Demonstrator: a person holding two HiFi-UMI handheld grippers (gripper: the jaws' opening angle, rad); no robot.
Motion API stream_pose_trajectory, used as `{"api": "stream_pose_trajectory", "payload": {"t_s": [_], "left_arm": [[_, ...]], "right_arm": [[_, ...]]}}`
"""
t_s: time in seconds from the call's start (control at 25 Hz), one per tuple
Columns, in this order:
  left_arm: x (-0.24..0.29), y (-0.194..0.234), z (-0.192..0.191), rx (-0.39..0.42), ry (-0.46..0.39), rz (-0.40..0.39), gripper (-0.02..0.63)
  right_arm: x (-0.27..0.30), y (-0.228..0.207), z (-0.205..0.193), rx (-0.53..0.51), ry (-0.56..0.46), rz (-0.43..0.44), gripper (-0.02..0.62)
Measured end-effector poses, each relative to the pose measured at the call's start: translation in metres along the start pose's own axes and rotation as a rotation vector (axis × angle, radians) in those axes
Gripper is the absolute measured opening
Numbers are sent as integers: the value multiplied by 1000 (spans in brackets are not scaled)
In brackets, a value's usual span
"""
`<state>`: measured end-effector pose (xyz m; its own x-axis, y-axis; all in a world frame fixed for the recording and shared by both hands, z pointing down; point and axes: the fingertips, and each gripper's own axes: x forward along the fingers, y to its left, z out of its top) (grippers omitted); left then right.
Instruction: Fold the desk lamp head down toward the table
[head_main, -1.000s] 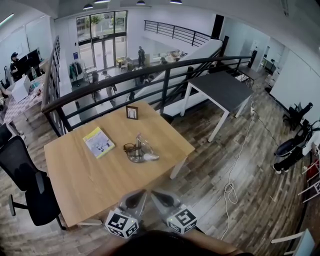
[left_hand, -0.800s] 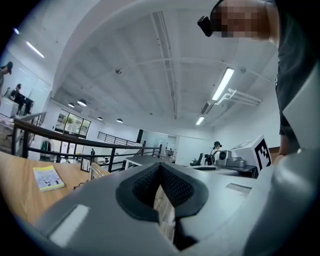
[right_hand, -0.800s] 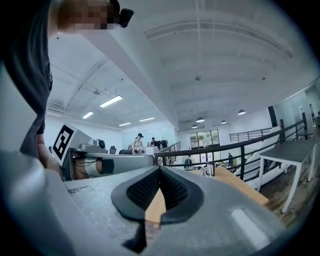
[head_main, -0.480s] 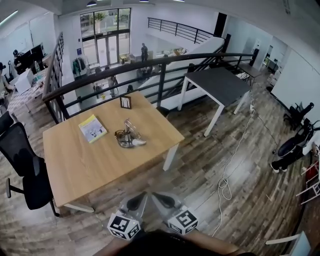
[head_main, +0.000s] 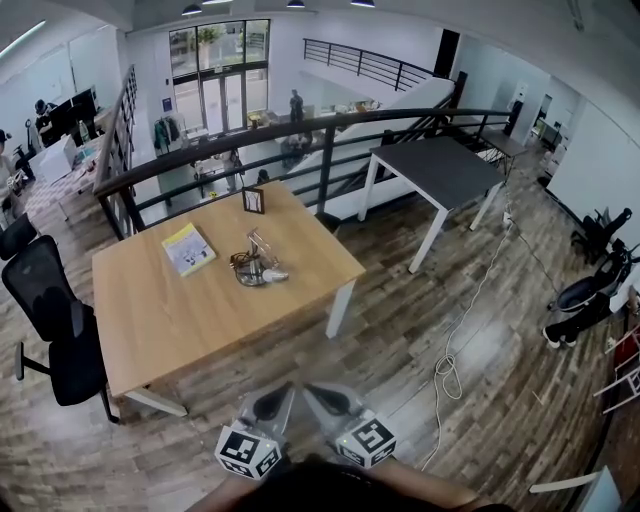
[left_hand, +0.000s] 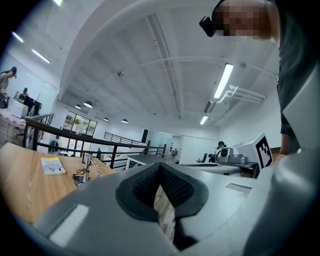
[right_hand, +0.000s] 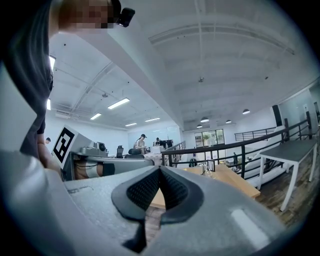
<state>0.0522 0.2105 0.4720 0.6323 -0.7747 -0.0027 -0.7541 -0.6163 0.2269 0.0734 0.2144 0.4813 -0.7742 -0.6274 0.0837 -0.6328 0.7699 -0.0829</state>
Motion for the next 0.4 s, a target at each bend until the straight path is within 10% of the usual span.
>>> {"api": "stream_pose_trajectory", "payload": {"t_s": [0.4], "left_arm": [[-7,-16,0,7,-7,14,2]], "right_arm": [[-18,6,-1,26,-1,12,3]]}}
